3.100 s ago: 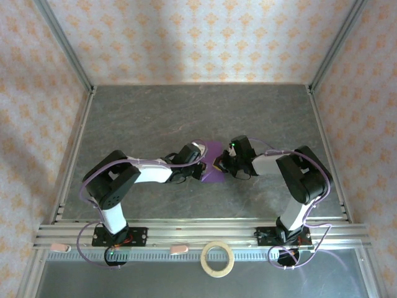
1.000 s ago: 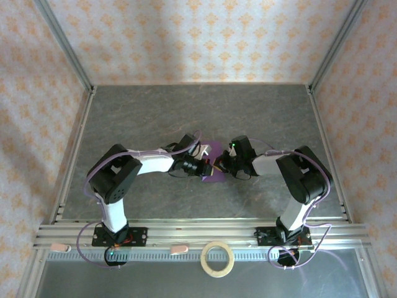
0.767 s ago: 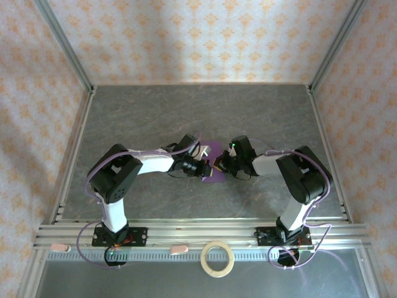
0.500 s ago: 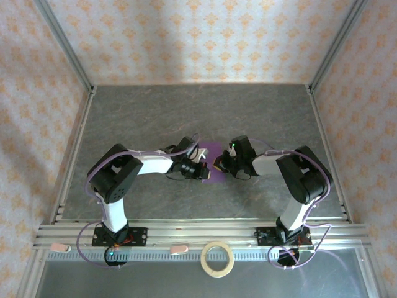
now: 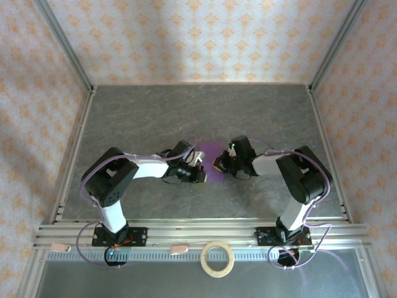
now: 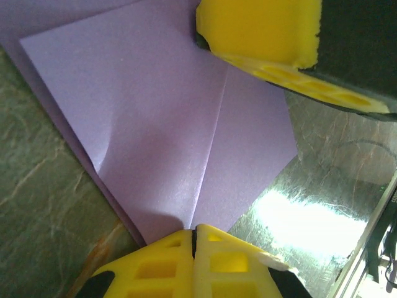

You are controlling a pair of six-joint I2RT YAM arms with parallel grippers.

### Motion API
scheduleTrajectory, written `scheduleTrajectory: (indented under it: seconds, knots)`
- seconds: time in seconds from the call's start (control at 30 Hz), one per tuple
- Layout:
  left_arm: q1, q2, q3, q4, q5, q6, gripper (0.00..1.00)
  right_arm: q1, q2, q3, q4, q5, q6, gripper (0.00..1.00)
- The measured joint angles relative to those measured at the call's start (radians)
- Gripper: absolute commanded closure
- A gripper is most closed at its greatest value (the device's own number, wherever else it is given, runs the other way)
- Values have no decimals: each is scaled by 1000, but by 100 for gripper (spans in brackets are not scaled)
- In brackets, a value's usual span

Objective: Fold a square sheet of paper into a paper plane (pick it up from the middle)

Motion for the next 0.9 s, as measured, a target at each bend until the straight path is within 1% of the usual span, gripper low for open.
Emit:
scheduleTrajectory:
  seconds: [0.2, 0.37, 0.47, 0.53, 0.6, 0.73, 0.9]
  knots:
    - [0, -48, -53, -3, -8, 22, 100, 0, 0, 0, -3, -8, 0, 100]
    - [0, -114, -87, -43, 6, 15, 99, 0, 0, 0, -3, -10, -1, 100]
    - [0, -156, -73, -45, 17, 5, 99, 0, 0, 0, -3, -10, -3, 100]
    - [4, -158, -41, -37, 31, -5, 100, 0, 0, 0, -3, -10, -3, 100]
    - [6, -136, -5, -14, 41, -15, 100, 0, 0, 0, -3, -10, -3, 100]
    - [10, -35, 72, 8, 42, -19, 100, 0, 0, 0, -3, -11, -3, 100]
    - [10, 70, 89, 9, 27, -18, 100, 0, 0, 1, -3, -14, -3, 100]
